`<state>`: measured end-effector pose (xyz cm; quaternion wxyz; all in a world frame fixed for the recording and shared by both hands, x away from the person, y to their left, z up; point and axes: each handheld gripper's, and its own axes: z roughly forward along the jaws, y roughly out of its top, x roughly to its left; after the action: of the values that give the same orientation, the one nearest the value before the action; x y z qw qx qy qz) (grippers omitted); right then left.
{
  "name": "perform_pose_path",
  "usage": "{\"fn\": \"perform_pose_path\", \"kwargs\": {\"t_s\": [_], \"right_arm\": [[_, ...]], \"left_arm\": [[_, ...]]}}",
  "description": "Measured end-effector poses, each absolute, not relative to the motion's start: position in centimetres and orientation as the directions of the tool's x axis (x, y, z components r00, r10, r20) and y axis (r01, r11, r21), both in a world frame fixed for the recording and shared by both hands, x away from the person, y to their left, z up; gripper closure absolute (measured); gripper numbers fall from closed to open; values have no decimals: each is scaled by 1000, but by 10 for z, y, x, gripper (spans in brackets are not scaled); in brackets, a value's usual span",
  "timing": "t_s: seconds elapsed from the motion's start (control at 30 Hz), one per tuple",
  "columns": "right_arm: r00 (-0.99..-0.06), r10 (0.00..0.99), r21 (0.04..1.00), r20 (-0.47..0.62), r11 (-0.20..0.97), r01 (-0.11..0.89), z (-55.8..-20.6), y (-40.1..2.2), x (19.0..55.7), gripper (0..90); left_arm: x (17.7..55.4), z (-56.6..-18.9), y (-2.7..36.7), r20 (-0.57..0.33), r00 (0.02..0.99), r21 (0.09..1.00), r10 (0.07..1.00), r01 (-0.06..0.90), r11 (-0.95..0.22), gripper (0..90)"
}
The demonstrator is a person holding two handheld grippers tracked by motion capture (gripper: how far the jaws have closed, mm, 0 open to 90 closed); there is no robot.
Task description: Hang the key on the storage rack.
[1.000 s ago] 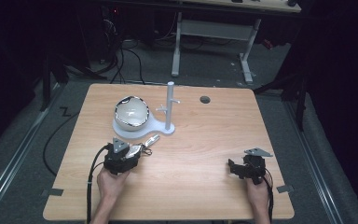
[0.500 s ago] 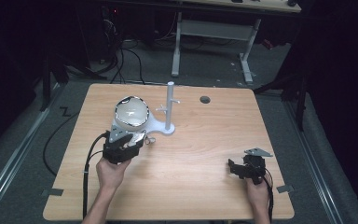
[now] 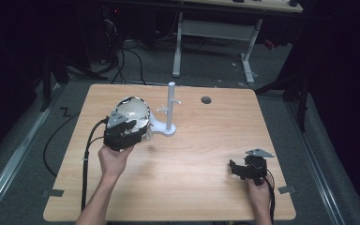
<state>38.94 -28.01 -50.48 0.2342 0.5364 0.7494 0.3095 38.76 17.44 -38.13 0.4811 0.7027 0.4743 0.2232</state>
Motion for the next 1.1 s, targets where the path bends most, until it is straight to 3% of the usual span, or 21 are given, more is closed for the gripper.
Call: {"fn": "perform_pose_path", "kwargs": {"t_s": [1.1], "right_arm": [[-315,949,715,-19,233,659,-505,-280,389,140]], "left_arm": [[414,-349,160,-168,514,902,841,424,-79,506]]}}
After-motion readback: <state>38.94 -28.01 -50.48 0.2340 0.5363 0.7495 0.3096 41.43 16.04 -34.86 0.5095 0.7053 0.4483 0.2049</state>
